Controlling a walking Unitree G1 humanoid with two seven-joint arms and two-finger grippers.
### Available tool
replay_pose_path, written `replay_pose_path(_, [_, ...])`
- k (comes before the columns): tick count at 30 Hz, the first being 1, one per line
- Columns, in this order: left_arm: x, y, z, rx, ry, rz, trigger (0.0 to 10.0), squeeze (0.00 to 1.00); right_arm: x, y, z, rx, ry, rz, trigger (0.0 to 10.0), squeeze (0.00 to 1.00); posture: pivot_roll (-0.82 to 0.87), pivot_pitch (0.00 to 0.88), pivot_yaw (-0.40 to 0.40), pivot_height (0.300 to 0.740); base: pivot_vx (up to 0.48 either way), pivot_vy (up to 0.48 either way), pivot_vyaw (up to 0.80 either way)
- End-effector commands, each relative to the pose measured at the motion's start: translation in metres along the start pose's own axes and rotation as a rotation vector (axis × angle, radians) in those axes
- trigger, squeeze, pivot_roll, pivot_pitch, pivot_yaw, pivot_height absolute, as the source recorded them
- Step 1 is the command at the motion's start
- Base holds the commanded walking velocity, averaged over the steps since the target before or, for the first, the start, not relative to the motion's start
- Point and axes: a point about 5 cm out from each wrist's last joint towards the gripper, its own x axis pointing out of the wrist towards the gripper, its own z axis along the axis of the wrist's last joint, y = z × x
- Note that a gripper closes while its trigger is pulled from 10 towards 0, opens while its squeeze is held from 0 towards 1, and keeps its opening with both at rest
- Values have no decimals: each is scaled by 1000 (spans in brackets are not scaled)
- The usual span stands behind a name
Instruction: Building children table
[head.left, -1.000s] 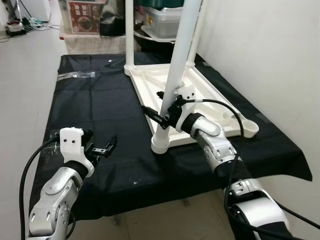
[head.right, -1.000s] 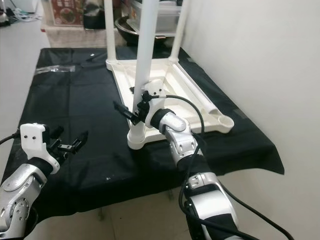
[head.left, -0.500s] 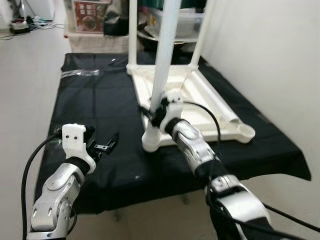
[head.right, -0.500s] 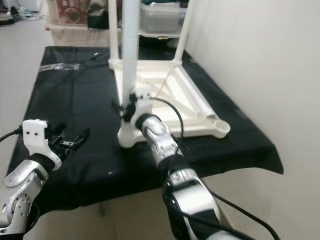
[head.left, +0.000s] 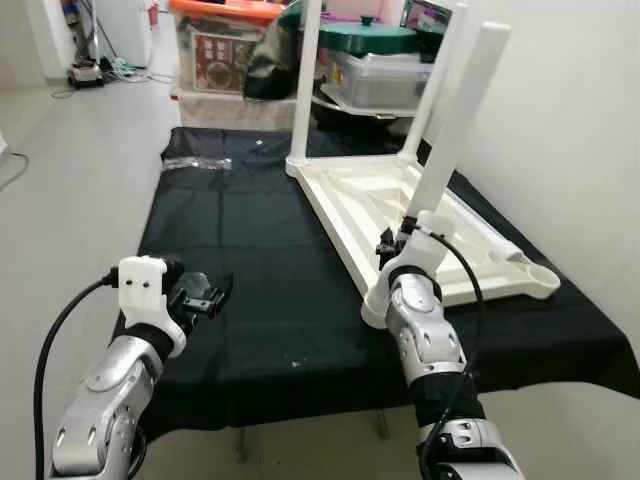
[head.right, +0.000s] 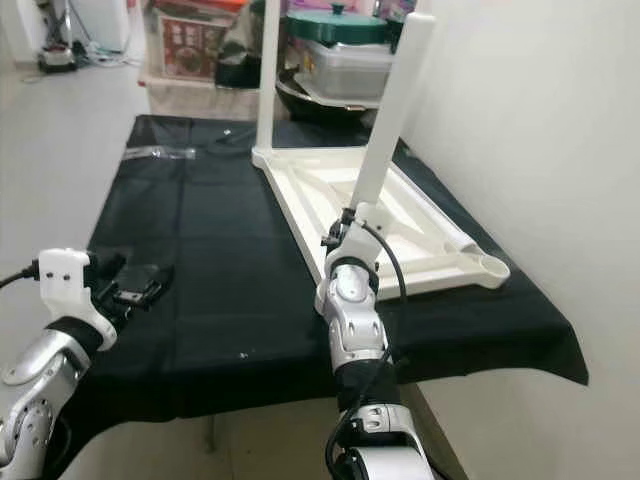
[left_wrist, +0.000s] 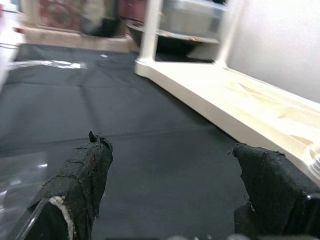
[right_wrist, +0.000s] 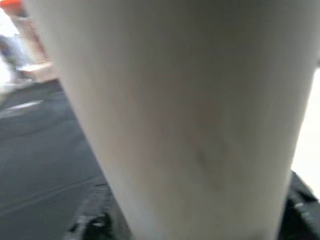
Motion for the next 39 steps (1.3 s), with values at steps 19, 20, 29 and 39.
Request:
replay_pose_path(19, [4, -2, -5, -5, 22, -12, 10000, 0, -16, 67, -9, -251, 48, 1111, 9373, 0, 152, 0, -148, 740, 0, 0, 0])
replay_pose_path(20, [4, -2, -5, -5, 22, -12, 10000, 0, -16, 67, -9, -251, 48, 1111, 9373, 0, 152, 0, -148, 740, 0, 0, 0])
replay_pose_path(29, [1, -2, -5, -8, 24, -19, 10000, 0, 18, -5, -26, -57, 167, -22, 0, 0, 132, 0, -135, 740, 0, 0, 0])
replay_pose_path(39, [0, -2, -5, -9, 24, -21, 10000, 0, -5, -25, -30, -100, 144, -131, 10000, 0, 113, 0, -125, 740, 0, 0, 0])
